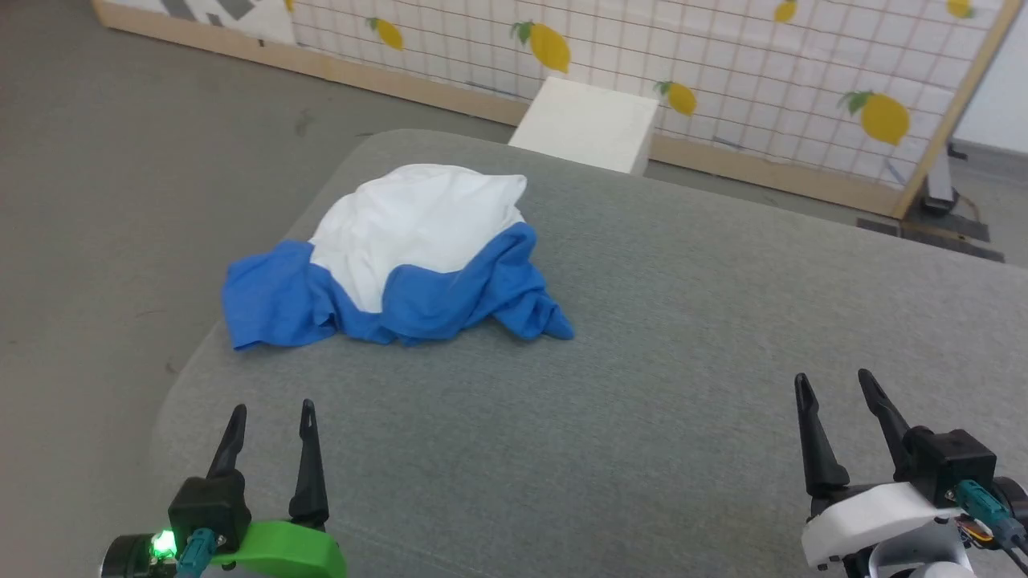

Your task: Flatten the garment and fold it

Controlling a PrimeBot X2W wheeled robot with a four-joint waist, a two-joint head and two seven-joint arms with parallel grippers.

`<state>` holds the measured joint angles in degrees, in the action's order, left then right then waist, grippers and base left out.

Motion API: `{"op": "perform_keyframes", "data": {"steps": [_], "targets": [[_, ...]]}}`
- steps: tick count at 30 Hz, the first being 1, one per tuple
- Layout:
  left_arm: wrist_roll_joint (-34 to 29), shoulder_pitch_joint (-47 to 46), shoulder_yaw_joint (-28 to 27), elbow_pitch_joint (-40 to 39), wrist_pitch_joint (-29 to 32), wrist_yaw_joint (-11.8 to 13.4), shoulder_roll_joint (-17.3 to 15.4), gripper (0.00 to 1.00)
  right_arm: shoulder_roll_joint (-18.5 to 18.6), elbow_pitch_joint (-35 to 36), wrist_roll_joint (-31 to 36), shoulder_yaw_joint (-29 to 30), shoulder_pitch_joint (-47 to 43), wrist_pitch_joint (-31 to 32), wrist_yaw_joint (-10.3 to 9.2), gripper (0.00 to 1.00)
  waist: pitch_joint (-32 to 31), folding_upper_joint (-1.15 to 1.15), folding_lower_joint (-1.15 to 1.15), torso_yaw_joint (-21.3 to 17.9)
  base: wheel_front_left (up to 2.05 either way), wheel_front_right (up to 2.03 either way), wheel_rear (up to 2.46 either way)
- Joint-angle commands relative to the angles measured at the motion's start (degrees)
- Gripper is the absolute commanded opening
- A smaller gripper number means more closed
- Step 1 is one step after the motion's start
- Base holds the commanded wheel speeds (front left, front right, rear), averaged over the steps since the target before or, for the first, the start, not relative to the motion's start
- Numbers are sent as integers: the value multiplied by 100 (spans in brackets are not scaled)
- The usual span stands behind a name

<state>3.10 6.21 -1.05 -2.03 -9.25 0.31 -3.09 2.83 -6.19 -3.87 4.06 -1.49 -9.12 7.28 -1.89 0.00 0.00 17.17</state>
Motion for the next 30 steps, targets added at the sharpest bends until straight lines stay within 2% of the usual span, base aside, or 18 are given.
{"op": "perform_keyframes", "data": {"steps": [1, 15, 30], "targets": [[58, 102, -19, 0, -65, 18, 14, 100, 3, -33, -53, -3, -52, -74, 13, 100, -48, 0, 0, 152, 0, 0, 0], [136, 226, -68, -6, -229, 20, 17, 100, 4, -132, -158, 14, -25, -240, 16, 100, -49, 0, 0, 655, 0, 0, 0], [238, 248, -67, -23, -406, 85, 19, 100, 4, -234, -163, 124, 25, -417, 18, 100, -24, 0, 0, 906, 0, 0, 0]]}}
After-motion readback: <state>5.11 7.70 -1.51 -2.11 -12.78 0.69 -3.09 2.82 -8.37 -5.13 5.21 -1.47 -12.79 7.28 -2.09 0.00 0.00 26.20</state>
